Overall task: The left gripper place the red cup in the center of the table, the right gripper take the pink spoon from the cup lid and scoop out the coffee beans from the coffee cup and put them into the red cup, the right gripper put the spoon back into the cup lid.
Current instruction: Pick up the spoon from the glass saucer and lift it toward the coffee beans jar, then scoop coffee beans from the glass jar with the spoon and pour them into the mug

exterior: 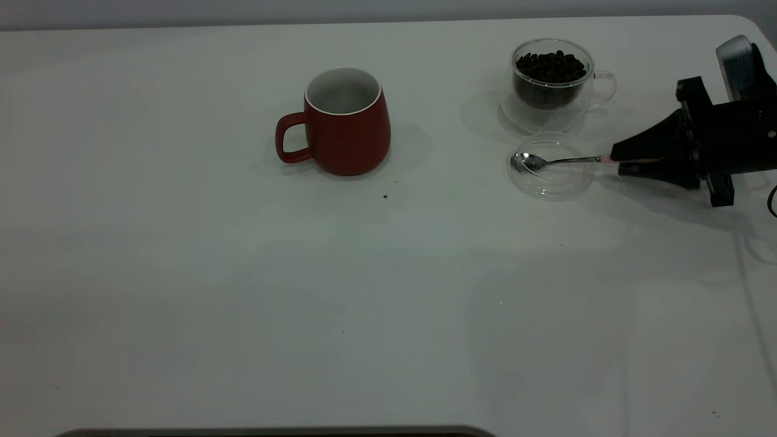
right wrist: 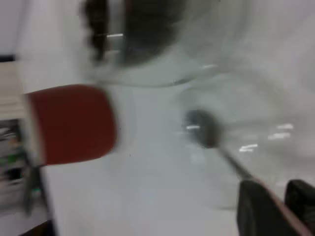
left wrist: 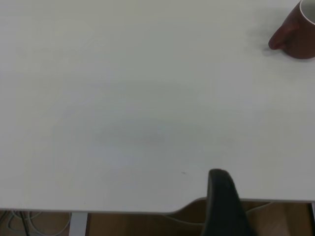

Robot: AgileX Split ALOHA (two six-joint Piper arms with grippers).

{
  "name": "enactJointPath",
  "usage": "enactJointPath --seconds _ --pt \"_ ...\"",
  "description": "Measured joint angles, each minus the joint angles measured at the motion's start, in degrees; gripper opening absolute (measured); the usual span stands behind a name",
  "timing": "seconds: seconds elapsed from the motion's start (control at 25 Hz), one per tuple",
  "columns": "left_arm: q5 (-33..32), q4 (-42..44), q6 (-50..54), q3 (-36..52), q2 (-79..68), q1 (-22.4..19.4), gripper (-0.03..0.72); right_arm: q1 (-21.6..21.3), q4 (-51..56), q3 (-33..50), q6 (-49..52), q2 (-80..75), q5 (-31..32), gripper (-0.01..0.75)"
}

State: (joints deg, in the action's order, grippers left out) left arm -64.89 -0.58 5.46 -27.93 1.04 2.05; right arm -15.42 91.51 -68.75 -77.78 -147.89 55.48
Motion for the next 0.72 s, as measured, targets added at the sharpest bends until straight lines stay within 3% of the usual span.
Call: enactJointPath --seconds 0.24,0.44,0.6,0.72 --pt "0.0 0.0 0.0 0.0 0.0 0.0 0.493 -1.56 -8.39 0.0 2.6 6.05 -2.49 0.092" --pt "0.0 0.0 0.0 0.0 0.0 0.0 0.493 -2.48 -16.84 0.0 11.94 18.23 -0.56 0.092" --pt "0.0 0.0 0.0 0.0 0.0 0.0 0.493 -0.4 -16.39 -1.32 13.8 24.61 -0.53 0.092" --pt "0.0 0.0 0.0 0.0 0.0 0.0 0.493 1.95 -15.08 -4.61 13.8 24.08 -5.22 0.092"
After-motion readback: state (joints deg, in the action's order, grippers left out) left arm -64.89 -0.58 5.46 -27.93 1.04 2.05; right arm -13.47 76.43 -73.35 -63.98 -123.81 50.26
